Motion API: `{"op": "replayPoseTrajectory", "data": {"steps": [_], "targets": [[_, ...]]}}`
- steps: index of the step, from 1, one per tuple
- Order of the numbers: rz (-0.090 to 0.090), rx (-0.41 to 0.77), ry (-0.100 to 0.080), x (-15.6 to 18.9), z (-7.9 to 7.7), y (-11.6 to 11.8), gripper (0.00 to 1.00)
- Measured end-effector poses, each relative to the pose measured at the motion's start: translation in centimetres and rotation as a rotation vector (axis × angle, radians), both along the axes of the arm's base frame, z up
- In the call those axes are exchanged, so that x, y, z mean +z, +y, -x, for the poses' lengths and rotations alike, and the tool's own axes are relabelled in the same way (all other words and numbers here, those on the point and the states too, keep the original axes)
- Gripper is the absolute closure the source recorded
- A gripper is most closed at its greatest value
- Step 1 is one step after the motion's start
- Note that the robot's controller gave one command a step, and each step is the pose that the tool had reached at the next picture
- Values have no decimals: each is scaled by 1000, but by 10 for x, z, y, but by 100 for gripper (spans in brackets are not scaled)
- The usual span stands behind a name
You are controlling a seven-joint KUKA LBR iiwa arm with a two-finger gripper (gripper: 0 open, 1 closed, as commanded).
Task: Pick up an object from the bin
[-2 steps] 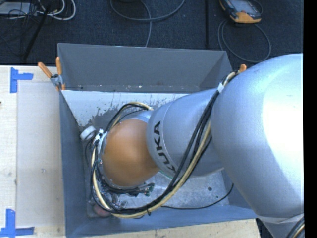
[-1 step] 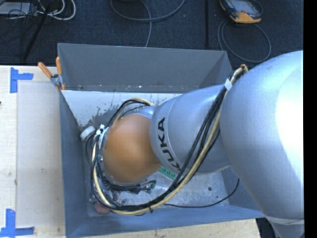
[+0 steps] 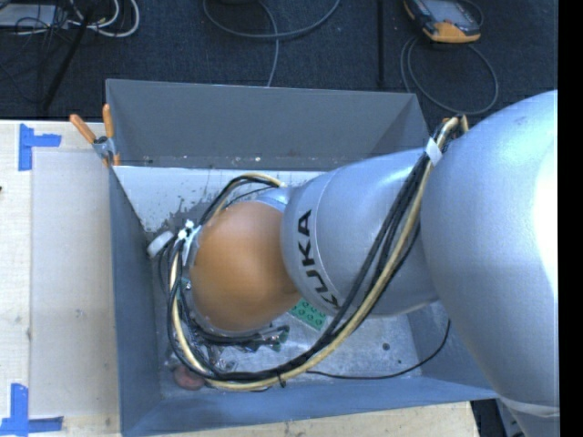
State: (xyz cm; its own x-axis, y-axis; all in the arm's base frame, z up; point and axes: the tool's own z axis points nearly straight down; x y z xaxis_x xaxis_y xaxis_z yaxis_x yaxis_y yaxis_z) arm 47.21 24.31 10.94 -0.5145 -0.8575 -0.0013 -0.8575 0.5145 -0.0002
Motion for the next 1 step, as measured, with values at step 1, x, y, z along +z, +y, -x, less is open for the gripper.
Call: {"op": "replayPoseTrajectory", "data": {"steps": [1], "targets": [[-1, -6, -2, 51, 0, 1, 100]]}}
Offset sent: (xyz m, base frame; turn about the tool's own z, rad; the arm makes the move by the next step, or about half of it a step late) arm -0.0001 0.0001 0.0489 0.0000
